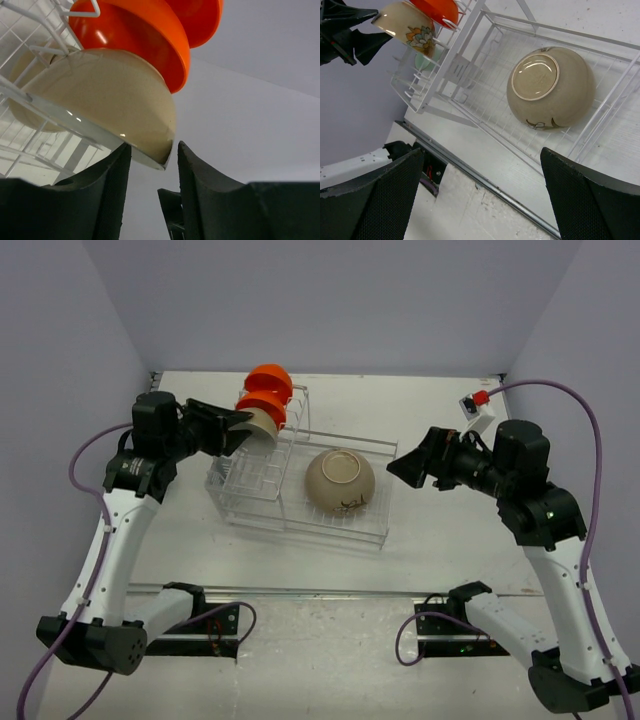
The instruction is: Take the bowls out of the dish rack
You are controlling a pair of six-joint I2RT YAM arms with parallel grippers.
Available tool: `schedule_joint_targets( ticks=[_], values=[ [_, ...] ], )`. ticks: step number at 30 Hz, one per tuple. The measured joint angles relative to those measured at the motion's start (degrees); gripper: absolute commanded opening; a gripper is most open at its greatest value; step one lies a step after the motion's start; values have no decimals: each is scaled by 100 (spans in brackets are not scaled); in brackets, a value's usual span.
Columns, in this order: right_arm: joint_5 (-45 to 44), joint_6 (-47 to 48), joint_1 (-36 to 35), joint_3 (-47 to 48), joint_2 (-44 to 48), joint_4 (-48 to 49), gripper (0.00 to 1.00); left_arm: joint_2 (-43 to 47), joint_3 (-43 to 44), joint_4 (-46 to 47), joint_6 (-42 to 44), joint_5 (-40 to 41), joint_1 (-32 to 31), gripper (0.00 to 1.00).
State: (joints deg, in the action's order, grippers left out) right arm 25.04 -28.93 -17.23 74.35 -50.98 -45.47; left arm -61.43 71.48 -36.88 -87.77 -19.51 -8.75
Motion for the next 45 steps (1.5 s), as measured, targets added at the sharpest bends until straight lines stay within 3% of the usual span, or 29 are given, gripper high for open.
schedule_joint_targets(
  ticks=[14, 21, 28, 45],
  values=[
    [0, 9, 0, 0, 7, 2, 99, -177, 46, 518, -22, 579, -192, 33],
    [0, 9, -2, 0, 4, 2, 99, -11, -212, 793, -168, 807, -452, 9],
    [2, 9, 0, 0, 15, 2, 99, 153, -402, 960, -254, 1058, -634, 0],
    [0, 9, 0, 0, 44, -11, 99, 476, -699, 1084, -247, 1222, -743, 0]
  ],
)
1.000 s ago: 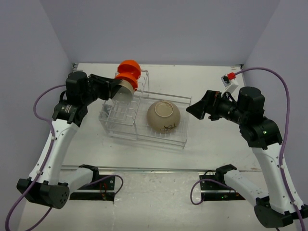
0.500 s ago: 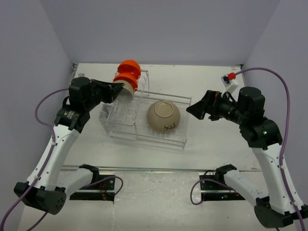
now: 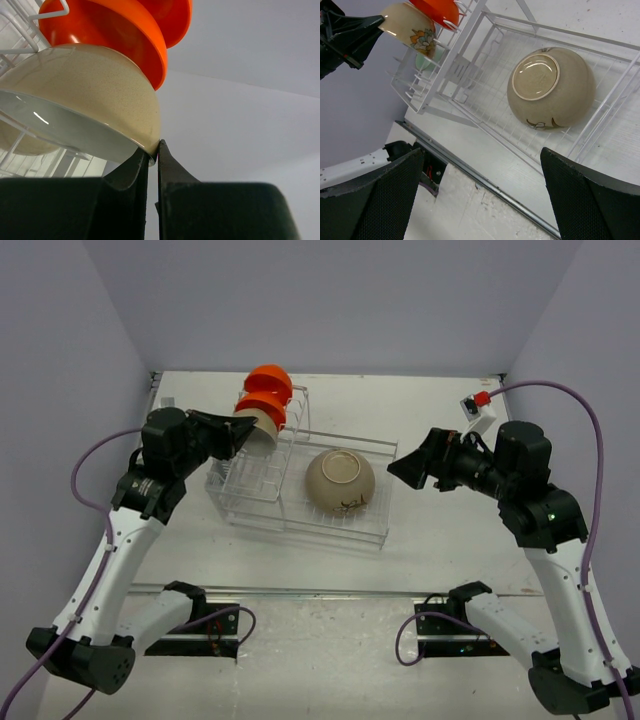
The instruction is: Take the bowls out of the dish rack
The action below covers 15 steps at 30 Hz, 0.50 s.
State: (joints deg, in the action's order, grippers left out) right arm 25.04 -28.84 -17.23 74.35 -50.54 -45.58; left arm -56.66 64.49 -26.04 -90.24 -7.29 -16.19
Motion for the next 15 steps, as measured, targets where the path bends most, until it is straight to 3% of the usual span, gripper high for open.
schedule_joint_targets(
  ticks=[15],
  values=[
    [2, 0, -2, 0, 4, -2, 99, 570, -271, 313, 44, -238, -90, 0]
  ],
)
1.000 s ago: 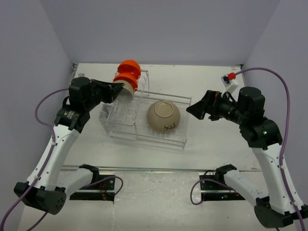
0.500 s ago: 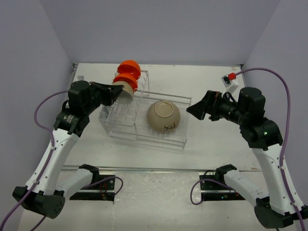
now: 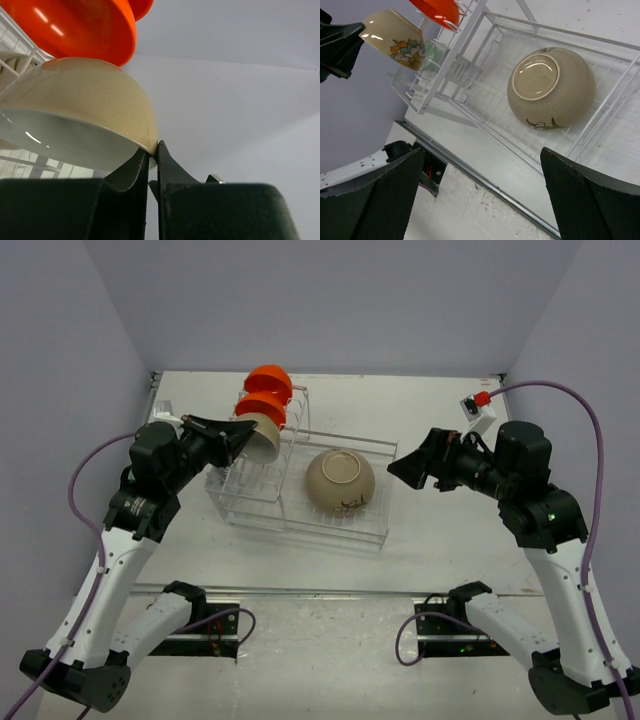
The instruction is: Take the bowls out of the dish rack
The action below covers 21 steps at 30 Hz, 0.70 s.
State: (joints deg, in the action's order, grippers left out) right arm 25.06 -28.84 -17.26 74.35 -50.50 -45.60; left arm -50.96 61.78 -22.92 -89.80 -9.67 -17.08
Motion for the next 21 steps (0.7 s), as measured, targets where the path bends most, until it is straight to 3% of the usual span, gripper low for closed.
schedule_joint_targets(
  ticks=[13, 17, 21],
  values=[
    [0, 0, -11, -2, 35, 0, 99, 103, 96, 175, 175, -70, -46, 0],
    [0, 0, -11, -7, 35, 2, 99, -15, 743, -229, 498, 155, -59, 0],
    [2, 0, -11, -70, 79, 9, 99, -341, 2194, -1384, 1174, 640, -63, 0]
  ],
)
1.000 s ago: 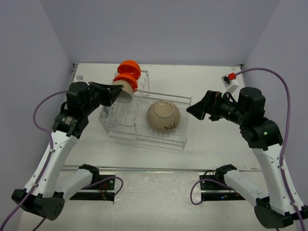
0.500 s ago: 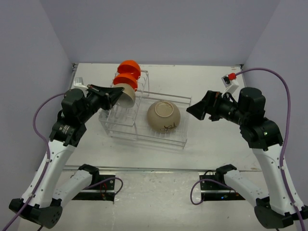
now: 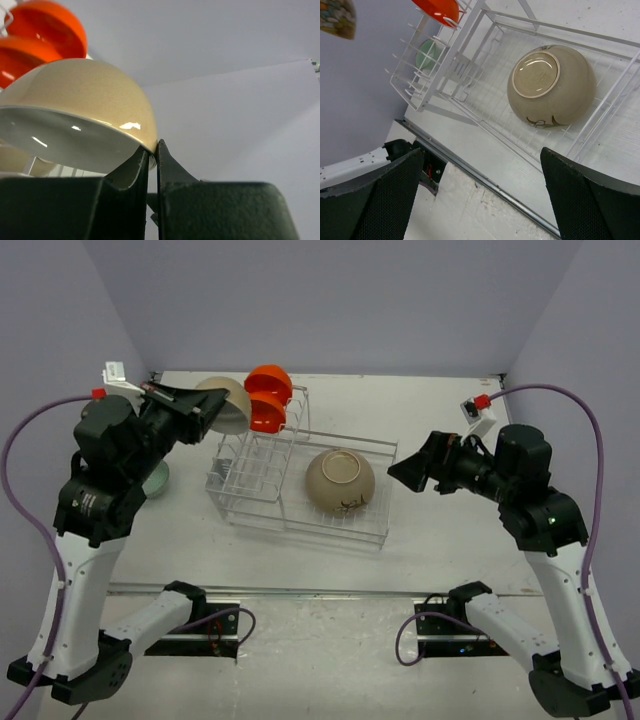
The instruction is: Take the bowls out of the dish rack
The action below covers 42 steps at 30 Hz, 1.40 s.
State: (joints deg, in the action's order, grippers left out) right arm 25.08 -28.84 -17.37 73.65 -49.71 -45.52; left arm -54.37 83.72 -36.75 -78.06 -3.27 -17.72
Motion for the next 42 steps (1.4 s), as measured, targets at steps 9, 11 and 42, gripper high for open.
schedule_joint_targets(
  ticks=[9, 11, 42],
  values=[
    [9, -2, -42, -177, 59, -7, 99, -1010, 2614, -2389, 1147, 1550, 2, 0],
    [9, -2, -66, -177, 61, -4, 99, -1213, 2653, -2747, 1318, 1849, 9, 0],
    [-4, 129, -289, -164, -317, -37, 99, -3180, 892, -2389, 3075, 2461, 2656, 0]
  ],
)
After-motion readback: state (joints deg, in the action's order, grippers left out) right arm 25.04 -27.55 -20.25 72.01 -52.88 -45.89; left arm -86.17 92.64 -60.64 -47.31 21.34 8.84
